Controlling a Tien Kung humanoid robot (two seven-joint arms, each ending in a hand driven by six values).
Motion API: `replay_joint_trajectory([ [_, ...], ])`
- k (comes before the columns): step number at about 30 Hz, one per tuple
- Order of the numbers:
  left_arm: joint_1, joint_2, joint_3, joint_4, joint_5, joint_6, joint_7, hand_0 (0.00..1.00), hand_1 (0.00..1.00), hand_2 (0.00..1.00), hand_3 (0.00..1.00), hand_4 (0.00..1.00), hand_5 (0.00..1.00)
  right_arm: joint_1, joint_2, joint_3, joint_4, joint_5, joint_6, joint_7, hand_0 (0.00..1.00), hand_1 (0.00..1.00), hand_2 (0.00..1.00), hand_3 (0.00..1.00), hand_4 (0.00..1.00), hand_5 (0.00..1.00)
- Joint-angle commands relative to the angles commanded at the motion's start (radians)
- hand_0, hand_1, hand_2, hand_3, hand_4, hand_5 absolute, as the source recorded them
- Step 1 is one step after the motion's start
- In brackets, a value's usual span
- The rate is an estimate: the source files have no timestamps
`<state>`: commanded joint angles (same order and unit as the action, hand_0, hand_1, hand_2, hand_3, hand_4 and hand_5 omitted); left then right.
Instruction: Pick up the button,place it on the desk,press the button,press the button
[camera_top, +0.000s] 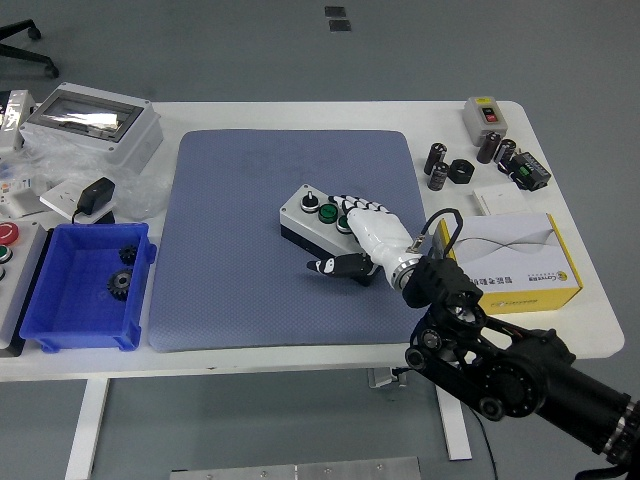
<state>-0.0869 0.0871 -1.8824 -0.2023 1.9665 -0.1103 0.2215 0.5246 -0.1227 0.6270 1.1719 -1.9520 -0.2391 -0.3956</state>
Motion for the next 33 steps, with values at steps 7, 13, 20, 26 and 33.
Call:
replay_joint_trajectory([
  [7, -0.001, 0.000, -0.003, 0.000, 0.004, -0.002, -0.004, 0.655, 0.594, 0.518, 0.606, 0.545, 0.107, -0.002, 0.001, -0.006, -0.017, 0.001, -0.047, 0.013, 0.998, 0.998, 0.998, 0.998, 0.998, 0.567],
  [13, -0.001, -0.002, -0.006, 0.001, 0.006, -0.008, -0.010, 0.655, 0.592, 0.518, 0.606, 0.543, 0.106, -0.004, -0.001, -0.020, -0.024, 0.009, -0.077, 0.020, 0.998, 0.998, 0.998, 0.998, 0.998, 0.568],
  [20, -0.002, -0.002, -0.016, 0.000, 0.010, -0.025, -0.026, 0.655, 0.593, 0.518, 0.604, 0.542, 0.106, 0.000, -0.001, -0.046, -0.039, 0.008, -0.060, 0.006, 0.763, 0.986, 0.998, 0.998, 0.998, 0.554],
  [26, -0.002, -0.003, -0.024, -0.001, 0.016, -0.039, -0.044, 0.655, 0.590, 0.517, 0.600, 0.538, 0.102, 0.001, -0.001, -0.050, -0.055, 0.008, -0.069, 0.008, 0.534, 0.902, 0.998, 0.998, 0.998, 0.490],
  [33, -0.002, -0.003, -0.026, -0.002, 0.015, -0.046, -0.056, 0.655, 0.588, 0.517, 0.596, 0.533, 0.090, 0.002, -0.001, -0.050, -0.062, 0.019, -0.120, 0.026, 0.477, 0.878, 0.998, 0.998, 0.998, 0.488],
])
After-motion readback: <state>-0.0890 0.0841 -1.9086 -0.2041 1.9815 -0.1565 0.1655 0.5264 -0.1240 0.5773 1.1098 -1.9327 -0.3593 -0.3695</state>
